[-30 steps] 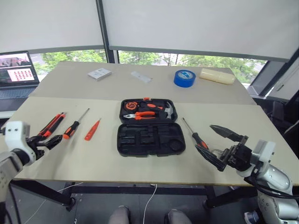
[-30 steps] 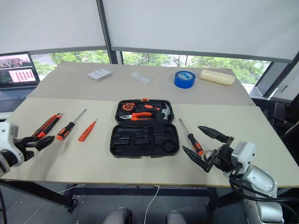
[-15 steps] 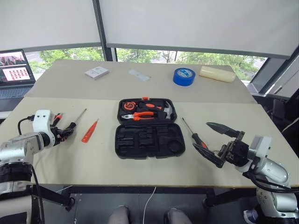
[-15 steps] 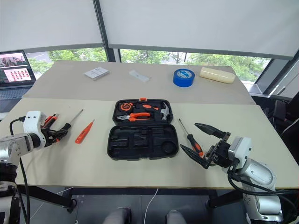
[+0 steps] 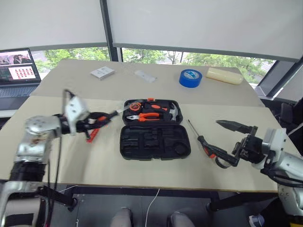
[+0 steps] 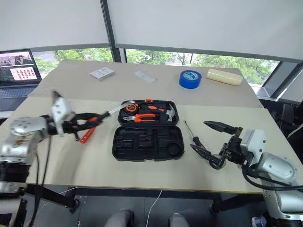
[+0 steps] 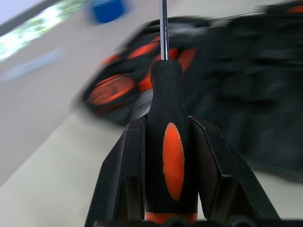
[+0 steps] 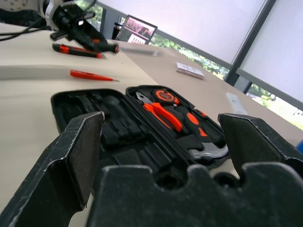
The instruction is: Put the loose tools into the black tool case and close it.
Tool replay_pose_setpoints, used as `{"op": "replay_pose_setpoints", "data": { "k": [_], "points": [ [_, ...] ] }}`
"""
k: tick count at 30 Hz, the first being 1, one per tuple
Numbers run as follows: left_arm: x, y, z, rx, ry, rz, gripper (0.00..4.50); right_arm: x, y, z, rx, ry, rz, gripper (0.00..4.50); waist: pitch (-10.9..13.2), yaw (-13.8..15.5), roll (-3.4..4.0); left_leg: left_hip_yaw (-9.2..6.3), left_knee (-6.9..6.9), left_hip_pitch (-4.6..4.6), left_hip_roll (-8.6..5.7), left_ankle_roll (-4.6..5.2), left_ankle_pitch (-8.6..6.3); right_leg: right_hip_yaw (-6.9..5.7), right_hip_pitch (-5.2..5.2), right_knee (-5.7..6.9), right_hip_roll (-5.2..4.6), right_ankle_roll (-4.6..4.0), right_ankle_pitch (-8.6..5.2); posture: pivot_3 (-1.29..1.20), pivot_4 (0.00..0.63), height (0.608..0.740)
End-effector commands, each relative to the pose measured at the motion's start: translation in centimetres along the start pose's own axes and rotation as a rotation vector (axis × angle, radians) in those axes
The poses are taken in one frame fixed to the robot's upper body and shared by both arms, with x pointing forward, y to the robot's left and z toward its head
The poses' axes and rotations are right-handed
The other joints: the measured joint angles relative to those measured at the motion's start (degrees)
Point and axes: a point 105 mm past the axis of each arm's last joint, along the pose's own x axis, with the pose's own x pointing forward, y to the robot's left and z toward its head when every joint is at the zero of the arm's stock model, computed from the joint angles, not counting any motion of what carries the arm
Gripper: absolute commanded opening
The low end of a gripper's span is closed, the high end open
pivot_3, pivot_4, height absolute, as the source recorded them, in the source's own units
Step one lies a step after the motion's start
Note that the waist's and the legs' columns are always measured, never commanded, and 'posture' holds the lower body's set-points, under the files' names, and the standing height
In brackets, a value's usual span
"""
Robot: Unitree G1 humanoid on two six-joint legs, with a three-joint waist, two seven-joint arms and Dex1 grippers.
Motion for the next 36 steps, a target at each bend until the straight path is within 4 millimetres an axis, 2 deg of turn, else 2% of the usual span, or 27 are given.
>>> {"op": "replay_pose_setpoints", "data": {
  "k": [1, 6, 12, 19, 21, 24, 27, 31, 33, 34, 36],
  "points": [
    [3.0, -0.1, 0.7, 0.21, 0.093, -0.096, 0.89, -0.4, -0.9, 0.5, -0.027, 0.017, 0.011, 4.5, 0.0, -0.06, -0.01, -0.02, 0.04, -0.01, 0.0, 0.01, 0.01, 0.0, 0.02, 0.01, 0.03, 0.03, 0.01, 0.0, 0.15, 0.74],
    [5.6, 0.6, -0.5, 0.305, 0.187, -0.113, 0.89, -0.5, -0.6, 0.5, -0.027, 0.026, 0.025, 4.5, 0.01, -0.59, 0.0, -0.01, 0.06, -0.01, -0.02, 0.06, 0.0, 0.13, 0.01, -0.01, 0.06, 0.13, 0.0, 0.0, 0.15, 0.74],
    [6.7, 0.7, -2.0, 0.335, 0.258, -0.129, 0.89, -1.6, 0.2, 0.4, -0.017, 0.049, -0.017, 4.5, 0.01, -0.22, -0.01, -0.02, 0.06, -0.12, -0.06, 0.12, -0.04, 0.11, -0.03, -0.02, 0.04, 0.21, -0.05, 0.0, 0.15, 0.74],
    [7.9, 0.4, -2.1, 0.322, 0.252, -0.145, 0.89, -1.8, 0.8, 0.4, -0.005, 0.053, -0.036, 4.5, 0.02, -0.28, 0.01, -0.06, 0.57, -0.2, -0.04, 0.14, -0.06, 0.1, 0.02, 0.12, 0.03, 0.7, -0.16, 0.0, 0.15, 0.74],
    [8.0, 0.4, -2.2, 0.318, 0.251, -0.145, 1.9, -1.8, 0.9, 0.4, -0.001, 0.054, -0.036, 4.5, 0.02, -0.29, 0.01, -0.06, 0.66, -0.2, -0.04, 0.14, -0.06, 0.12, 0.06, 0.11, 0.02, 0.73, -0.09, 0.0, 0.15, 0.74],
    [8.0, 0.8, -2.0, 0.332, 0.243, -0.112, 2.93, -1.8, 1.1, 0.4, 0.009, 0.057, -0.031, 4.5, 0.02, -0.25, 0.01, -0.06, 0.7, -0.22, -0.04, 0.16, -0.04, 0.13, 0.09, 0.1, 0.01, 0.74, -0.03, 0.0, 0.15, 0.74],
    [7.8, 1.4, -1.2, 0.276, 0.169, -0.055, 4.02, -1.9, 1.3, 0.3, 0.026, 0.064, -0.026, 4.5, 0.02, -0.24, 0.01, -0.07, 0.7, -0.22, -0.04, 0.17, -0.03, 0.13, 0.08, 0.09, 0.02, 0.74, -0.03, 0.0, 0.15, 0.74],
    [7.3, 1.7, 0.4, 0.104, 0.024, -0.024, 4.02, -2.2, 1.5, 0.2, 0.043, 0.073, -0.029, 4.5, 0.02, -0.25, 0.01, -0.09, 0.69, -0.37, -0.05, 0.21, -0.05, 0.12, 0.0, 0.07, 0.02, 0.44, 0.14, 0.0, 0.15, 0.74],
    [7.6, 1.8, 0.7, -0.049, -0.035, 0.004, 3.47, -2.2, 1.5, 0.1, 0.053, 0.071, -0.047, 4.5, 0.02, -0.25, 0.01, -0.09, 0.69, -0.39, -0.05, 0.22, -0.06, 0.12, -0.02, 0.06, 0.02, 0.41, 0.16, 0.0, 0.15, 0.74],
    [8.0, 1.6, 0.6, -0.095, -0.042, 0.013, 3.32, -2.2, 1.5, 0.1, 0.057, 0.068, -0.054, 4.5, 0.02, -0.27, 0.02, -0.1, 0.69, -0.39, -0.06, 0.23, -0.06, 0.12, -0.02, 0.06, 0.03, 0.42, 0.16, 0.0, 0.15, 0.74],
    [8.9, 0.9, 0.2, -0.131, -0.023, 0.007, 2.62, -2.1, 1.5, 0.0, 0.06, 0.066, -0.057, 4.5, 0.02, -0.2, 0.02, -0.12, 0.71, -0.39, -0.06, 0.23, -0.06, 0.11, -0.02, 0.08, 0.03, 0.47, 0.13, 0.0, 0.15, 0.74]
  ]
}}
